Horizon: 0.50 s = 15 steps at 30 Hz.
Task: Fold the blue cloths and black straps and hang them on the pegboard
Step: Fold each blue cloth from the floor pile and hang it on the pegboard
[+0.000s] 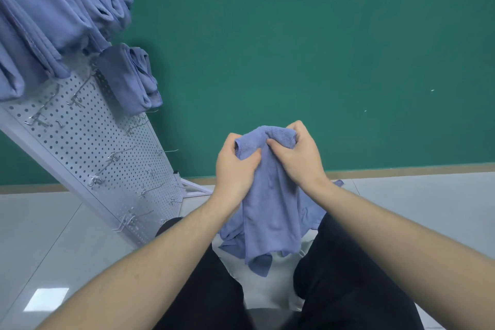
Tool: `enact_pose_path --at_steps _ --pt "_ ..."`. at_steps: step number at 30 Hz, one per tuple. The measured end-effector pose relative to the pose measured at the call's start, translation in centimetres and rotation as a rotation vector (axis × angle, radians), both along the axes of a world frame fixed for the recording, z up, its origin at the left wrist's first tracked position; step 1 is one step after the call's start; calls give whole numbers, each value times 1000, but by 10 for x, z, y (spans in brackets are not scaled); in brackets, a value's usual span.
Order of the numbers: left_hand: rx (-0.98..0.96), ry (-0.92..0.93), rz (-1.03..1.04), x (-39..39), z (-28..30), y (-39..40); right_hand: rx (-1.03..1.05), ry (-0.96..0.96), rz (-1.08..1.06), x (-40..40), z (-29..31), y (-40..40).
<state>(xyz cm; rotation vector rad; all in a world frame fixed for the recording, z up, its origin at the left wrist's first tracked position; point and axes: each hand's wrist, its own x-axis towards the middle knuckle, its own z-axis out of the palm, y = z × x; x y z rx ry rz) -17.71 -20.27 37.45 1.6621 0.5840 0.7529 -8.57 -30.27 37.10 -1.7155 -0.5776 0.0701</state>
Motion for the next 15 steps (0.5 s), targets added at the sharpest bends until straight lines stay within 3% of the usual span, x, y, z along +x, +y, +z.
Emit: enact_pose_path --at_steps 5,10,15 --pt "53 -57 100 6 -2 -6 4 51 13 -12 -1 11" --pt "53 -79 94 7 -1 -12 172 264 3 -21 8 13" --pt "-29 -109 120 7 -6 -1 103 310 132 -26 12 7"
